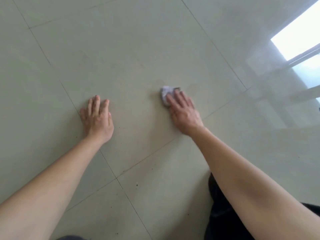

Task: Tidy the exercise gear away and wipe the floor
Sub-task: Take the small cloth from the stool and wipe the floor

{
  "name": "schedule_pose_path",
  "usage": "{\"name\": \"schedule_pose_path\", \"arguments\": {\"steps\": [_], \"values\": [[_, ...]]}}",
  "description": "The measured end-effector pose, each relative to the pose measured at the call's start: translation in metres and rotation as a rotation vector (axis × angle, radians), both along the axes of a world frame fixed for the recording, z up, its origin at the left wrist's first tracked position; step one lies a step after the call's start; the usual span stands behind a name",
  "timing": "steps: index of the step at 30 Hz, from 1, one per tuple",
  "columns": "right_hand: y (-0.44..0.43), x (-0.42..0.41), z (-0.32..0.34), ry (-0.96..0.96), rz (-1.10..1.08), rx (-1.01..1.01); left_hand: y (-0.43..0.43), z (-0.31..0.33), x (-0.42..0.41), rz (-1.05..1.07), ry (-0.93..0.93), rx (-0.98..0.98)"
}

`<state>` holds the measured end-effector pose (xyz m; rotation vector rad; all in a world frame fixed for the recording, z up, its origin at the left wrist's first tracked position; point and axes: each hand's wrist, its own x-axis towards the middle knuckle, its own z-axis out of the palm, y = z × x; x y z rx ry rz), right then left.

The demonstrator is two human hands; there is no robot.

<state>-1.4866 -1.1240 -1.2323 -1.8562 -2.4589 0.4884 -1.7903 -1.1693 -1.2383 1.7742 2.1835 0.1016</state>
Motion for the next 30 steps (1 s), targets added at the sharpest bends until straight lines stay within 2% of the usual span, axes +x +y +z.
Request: {"name": "schedule_pose_path", "arguments": {"steps": [3, 5, 6, 8, 10, 12, 14, 16, 20, 21, 22, 24, 26, 30], "values": [[0.0, 0.024, 0.005, -0.017, -0.472, -0.095, -0.004, 0.004, 0.004, 0.005, 0.007, -0.03], [-0.018, 0.011, 0.003, -0.029, -0.598, -0.092, -0.003, 0.008, 0.007, 0.034, -0.009, -0.036], [-0.033, -0.002, 0.001, -0.04, -0.579, -0.08, -0.002, 0.009, 0.009, 0.056, -0.022, -0.034], [-0.065, -0.035, -0.002, -0.028, -0.393, -0.073, 0.002, 0.011, 0.015, 0.099, -0.032, -0.018], [-0.09, -0.059, -0.002, 0.014, -0.081, -0.083, 0.007, 0.011, 0.02, 0.126, -0.033, 0.004], [-0.091, -0.053, -0.003, 0.047, 0.232, -0.067, 0.01, 0.012, 0.026, 0.126, -0.036, 0.011], [-0.07, -0.021, -0.006, 0.013, 0.378, -0.013, 0.013, 0.012, 0.031, 0.098, -0.031, 0.008], [-0.045, 0.023, -0.004, -0.027, 0.222, 0.016, 0.013, 0.012, 0.036, 0.058, -0.025, 0.006], [0.001, 0.112, 0.009, -0.07, -0.594, -0.074, 0.011, 0.013, 0.045, 0.007, -0.039, 0.014], [0.009, 0.125, 0.012, -0.078, -0.744, -0.118, 0.011, 0.013, 0.047, 0.004, -0.04, 0.018], [0.016, 0.13, 0.014, -0.078, -0.841, -0.159, 0.011, 0.013, 0.049, -0.001, -0.04, 0.022], [0.026, 0.117, 0.013, -0.069, -0.892, -0.188, 0.014, 0.014, 0.052, -0.025, -0.029, 0.03], [0.028, 0.081, 0.009, -0.074, -0.747, -0.152, 0.021, 0.015, 0.055, -0.035, -0.023, 0.014], [0.012, -0.016, 0.009, 0.0, -0.095, -0.095, 0.042, 0.018, 0.061, -0.026, -0.005, 0.011]]}}
